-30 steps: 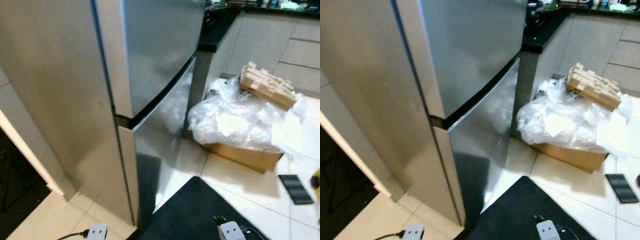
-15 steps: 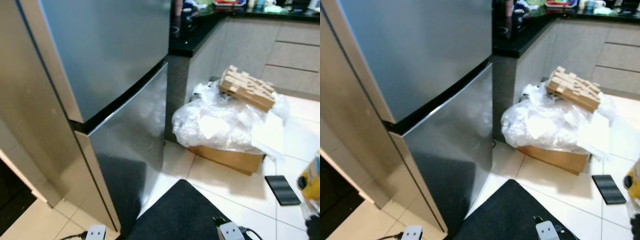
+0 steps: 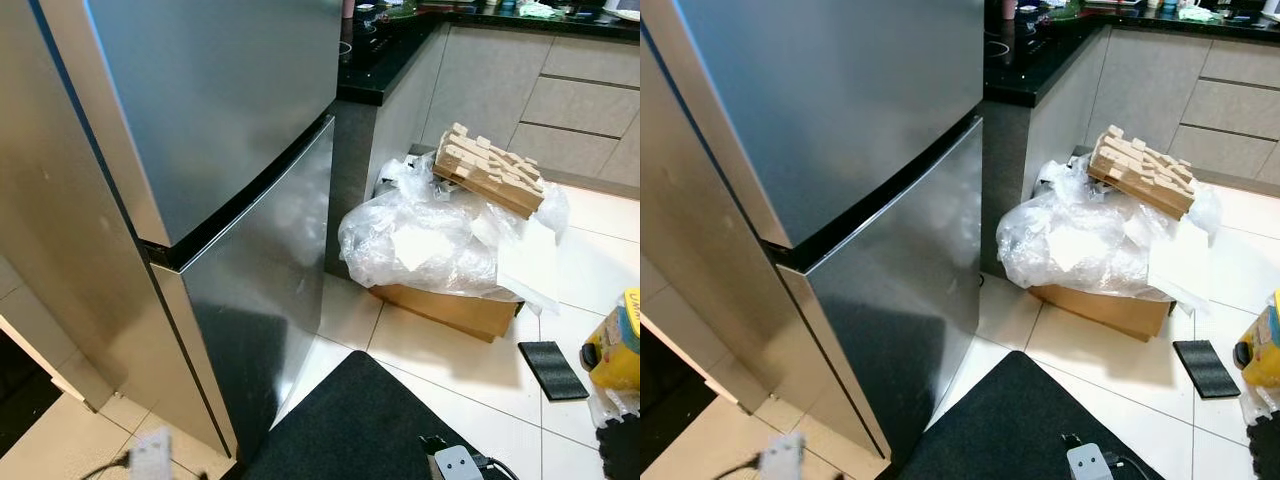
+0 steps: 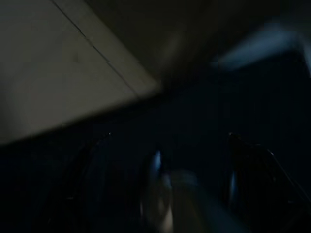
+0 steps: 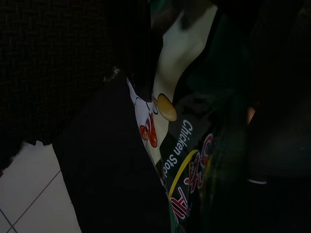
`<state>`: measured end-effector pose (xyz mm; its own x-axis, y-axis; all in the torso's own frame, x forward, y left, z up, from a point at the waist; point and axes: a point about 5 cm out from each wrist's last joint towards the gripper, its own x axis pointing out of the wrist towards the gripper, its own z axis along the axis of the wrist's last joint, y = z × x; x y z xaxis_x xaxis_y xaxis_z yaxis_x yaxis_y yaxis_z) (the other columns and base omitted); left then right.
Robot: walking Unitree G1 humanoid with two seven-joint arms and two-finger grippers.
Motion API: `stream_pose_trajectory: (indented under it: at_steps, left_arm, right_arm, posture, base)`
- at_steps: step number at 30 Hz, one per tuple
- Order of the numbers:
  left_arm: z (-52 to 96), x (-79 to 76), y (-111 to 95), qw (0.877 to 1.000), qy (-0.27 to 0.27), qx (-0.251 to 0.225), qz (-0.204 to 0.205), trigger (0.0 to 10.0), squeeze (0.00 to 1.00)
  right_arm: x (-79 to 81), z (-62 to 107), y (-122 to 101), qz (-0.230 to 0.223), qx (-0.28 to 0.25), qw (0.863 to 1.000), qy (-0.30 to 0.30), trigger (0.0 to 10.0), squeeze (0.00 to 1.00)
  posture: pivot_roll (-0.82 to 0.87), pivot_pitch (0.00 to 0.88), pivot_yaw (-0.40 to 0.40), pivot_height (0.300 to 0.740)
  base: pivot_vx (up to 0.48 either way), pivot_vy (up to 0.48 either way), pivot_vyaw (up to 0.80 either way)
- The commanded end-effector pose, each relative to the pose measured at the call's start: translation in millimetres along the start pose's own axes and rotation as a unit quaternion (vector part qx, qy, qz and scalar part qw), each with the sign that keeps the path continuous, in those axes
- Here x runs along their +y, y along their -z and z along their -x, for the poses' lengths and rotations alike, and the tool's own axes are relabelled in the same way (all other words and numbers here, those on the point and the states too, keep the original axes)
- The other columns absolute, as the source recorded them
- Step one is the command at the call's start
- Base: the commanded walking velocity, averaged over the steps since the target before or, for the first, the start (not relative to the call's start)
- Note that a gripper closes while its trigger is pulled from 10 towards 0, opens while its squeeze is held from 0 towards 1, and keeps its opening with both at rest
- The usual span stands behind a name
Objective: Restocking fridge
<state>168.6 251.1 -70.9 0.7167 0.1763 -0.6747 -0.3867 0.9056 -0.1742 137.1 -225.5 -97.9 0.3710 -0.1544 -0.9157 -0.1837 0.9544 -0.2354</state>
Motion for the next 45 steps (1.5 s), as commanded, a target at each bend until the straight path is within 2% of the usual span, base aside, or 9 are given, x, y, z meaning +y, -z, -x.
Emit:
stream_pose_trajectory:
  at_steps: [1, 16, 19, 20, 23, 30, 31, 37, 45]
  left_arm:
    - [0.6, 6.0, -4.9, 1.000, -0.006, -0.014, 0.014, 10.0, 0.00]
    - [11.1, 69.0, -88.5, 0.976, -0.063, -0.186, 0.097, 10.0, 0.00]
    - [13.1, 71.0, -107.8, 0.967, -0.032, -0.228, 0.110, 10.0, 0.36]
    - [14.3, 69.7, -125.6, 0.959, 0.000, -0.260, 0.115, 10.0, 0.78]
    - [15.9, 65.6, -144.5, 0.948, 0.041, -0.294, 0.115, 10.0, 1.00]
    - [32.5, 21.9, -214.6, 0.873, 0.269, -0.402, 0.061, 10.0, 1.00]
    - [47.8, 0.5, -234.2, 0.832, 0.356, -0.425, 0.026, 10.0, 1.00]
    - [64.4, -13.9, -247.8, 0.790, 0.425, -0.442, 0.007, 10.0, 1.00]
    - [106.2, -31.9, -253.7, 0.694, 0.569, -0.440, -0.008, 10.0, 1.00]
  right_arm:
    - [0.6, -0.1, -2.9, -0.008, -0.009, 1.000, -0.002, 10.0, 0.00]
    - [4.2, -0.2, -2.9, -0.012, -0.009, 1.000, -0.007, 10.0, 0.00]
    - [3.9, -0.2, -2.9, -0.012, -0.009, 1.000, -0.007, 10.0, 0.00]
    - [3.6, -0.2, -2.8, -0.012, -0.009, 1.000, -0.007, 10.0, 0.00]
    - [3.2, -0.2, -2.8, -0.011, -0.009, 1.000, -0.006, 10.0, 0.00]
    - [2.5, -0.2, -3.1, -0.011, -0.009, 1.000, -0.007, 10.0, 0.00]
    - [2.4, -0.1, -3.3, -0.010, -0.009, 1.000, -0.007, 10.0, 0.00]
    - [2.2, -0.1, -2.9, -0.009, -0.009, 1.000, -0.008, 10.0, 0.00]
    - [1.4, 0.0, -1.8, -0.008, -0.008, 1.000, -0.008, 10.0, 0.00]
  posture:
    - [0.05, 0.000, 0.009, 0.740]
    - [0.06, 0.000, 0.012, 0.740]
    - [0.06, 0.000, 0.011, 0.740]
    - [0.06, 0.000, 0.011, 0.740]
    - [0.06, 0.000, 0.009, 0.740]
    - [0.06, 0.000, 0.010, 0.740]
    - [0.06, 0.000, 0.010, 0.740]
    - [0.06, 0.000, 0.010, 0.740]
    - [0.05, 0.000, 0.009, 0.740]
  base:
    - [0.000, 0.000, 0.00]
    - [0.000, 0.000, 0.00]
    - [0.000, 0.000, 0.00]
    - [0.000, 0.000, 0.00]
    - [0.000, 0.000, 0.00]
    - [0.000, 0.000, 0.00]
    - [0.000, 0.000, 0.00]
    - [0.000, 0.000, 0.00]
    - [0.000, 0.000, 0.00]
